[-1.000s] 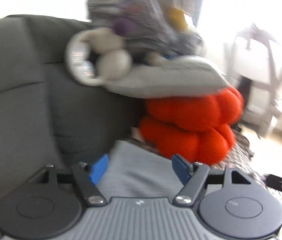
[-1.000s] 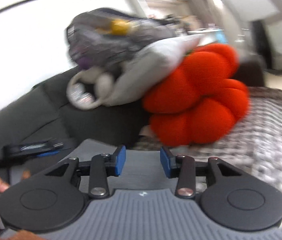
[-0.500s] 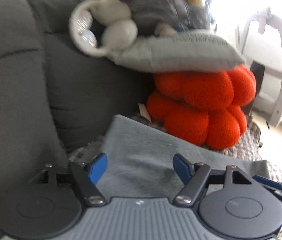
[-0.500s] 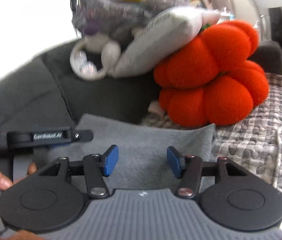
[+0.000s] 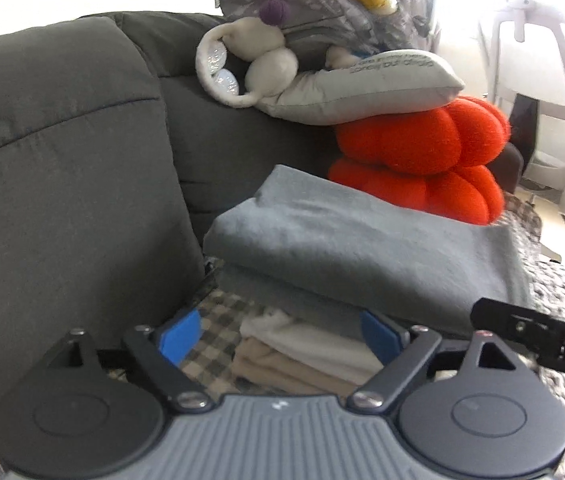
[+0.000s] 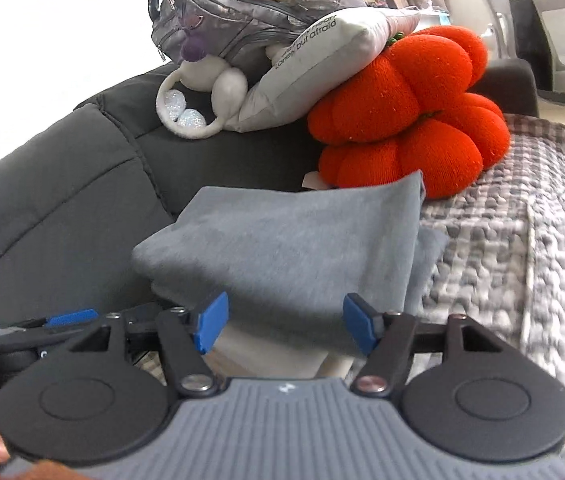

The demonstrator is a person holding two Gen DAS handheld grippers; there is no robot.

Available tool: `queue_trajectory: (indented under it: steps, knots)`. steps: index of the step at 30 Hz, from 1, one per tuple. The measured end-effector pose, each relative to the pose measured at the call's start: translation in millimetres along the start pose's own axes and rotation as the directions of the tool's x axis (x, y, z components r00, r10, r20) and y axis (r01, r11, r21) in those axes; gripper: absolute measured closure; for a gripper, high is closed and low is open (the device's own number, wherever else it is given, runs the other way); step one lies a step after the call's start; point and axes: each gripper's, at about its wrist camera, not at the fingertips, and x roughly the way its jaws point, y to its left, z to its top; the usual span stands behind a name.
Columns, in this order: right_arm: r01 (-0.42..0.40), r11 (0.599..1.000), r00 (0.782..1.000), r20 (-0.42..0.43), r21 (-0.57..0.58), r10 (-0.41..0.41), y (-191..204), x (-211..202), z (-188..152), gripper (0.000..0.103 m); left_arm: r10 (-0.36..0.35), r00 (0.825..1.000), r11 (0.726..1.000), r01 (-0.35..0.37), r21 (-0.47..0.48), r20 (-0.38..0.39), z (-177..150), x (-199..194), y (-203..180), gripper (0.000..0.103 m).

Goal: Fold clothes

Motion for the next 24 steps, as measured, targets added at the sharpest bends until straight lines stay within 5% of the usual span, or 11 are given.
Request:
queue_trajectory:
  steps: [6, 12, 16, 19, 24]
  knots:
    - [0.051, 0.998, 0.997, 0.049, 0.039, -0.053, 9, -38, -23, 0.023, -0.028, 0.999, 0.999, 0.027, 0.027, 0.043, -18, -21, -6, 0.01]
    - [0.13, 0.991, 0.983, 0.13, -0.021, -0.126, 12, -62, -33, 0.0, -0.049, 0.997, 0.997, 0.045, 0.059, 0.064, -42, -25, -14, 0.003]
    - [0.145, 0.988, 0.973, 0.173, 0.054, -0.152, -2, -74, -33, 0.0, 0.036, 0.996, 0.998, -0.041, 0.05, 0.085, -43, -24, -19, 0.002]
    - [0.143, 0.979, 0.978, 0.129, 0.144, -0.162, -9, -64, -34, 0.0, 0.067, 0.993, 0.997, -0.071, 0.032, 0.101, -45, -27, -18, 0.001]
    - [0.163, 0.981, 0.983, 0.069, 0.102, -0.17, 5, -51, -39, 0.0, 0.111, 0.989, 0.993, -0.115, 0.036, 0.096, -48, -22, -16, 0.001]
